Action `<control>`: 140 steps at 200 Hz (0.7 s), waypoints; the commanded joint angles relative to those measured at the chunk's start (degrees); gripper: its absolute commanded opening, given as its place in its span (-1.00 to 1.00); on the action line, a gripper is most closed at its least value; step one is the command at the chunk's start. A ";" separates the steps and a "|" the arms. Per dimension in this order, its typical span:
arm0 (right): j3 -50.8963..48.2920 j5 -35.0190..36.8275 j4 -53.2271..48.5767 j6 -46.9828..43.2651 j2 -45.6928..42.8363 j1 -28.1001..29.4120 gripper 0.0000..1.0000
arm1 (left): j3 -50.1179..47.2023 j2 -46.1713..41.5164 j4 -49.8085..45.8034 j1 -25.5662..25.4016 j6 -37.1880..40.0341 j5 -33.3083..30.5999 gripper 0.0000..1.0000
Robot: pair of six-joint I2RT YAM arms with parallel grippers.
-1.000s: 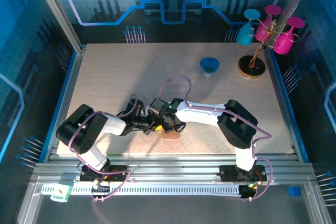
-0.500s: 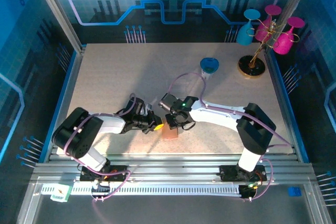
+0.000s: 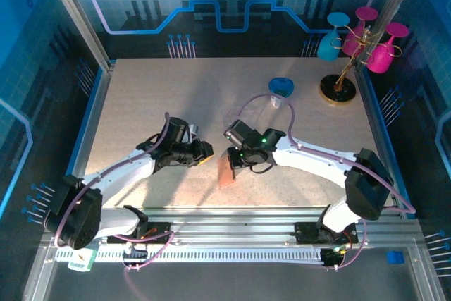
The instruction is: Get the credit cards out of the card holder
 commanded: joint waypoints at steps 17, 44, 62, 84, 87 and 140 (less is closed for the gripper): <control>-1.61 -2.44 3.08 3.66 -4.36 -0.22 -0.88 | 1.40 -5.35 -5.50 0.84 2.14 -2.22 -0.44; -1.98 -3.30 5.17 5.24 -5.15 0.21 -0.88 | 1.61 -6.70 -6.27 1.41 2.21 -2.24 -0.43; -1.89 -3.50 6.63 6.08 -5.15 0.67 -0.89 | 1.61 -6.78 -6.61 1.64 2.42 -1.99 -0.43; -1.71 -4.08 8.46 7.05 -5.15 1.15 -0.89 | 1.46 -6.78 -6.87 1.89 2.69 -1.81 -0.43; -1.60 -4.05 8.60 7.17 -5.15 1.23 -0.89 | 1.46 -6.81 -6.87 1.96 2.76 -1.81 -0.43; -3.26 -0.73 12.07 10.52 -6.87 1.62 -0.94 | 0.74 -6.53 -6.61 2.30 2.80 -1.28 -0.43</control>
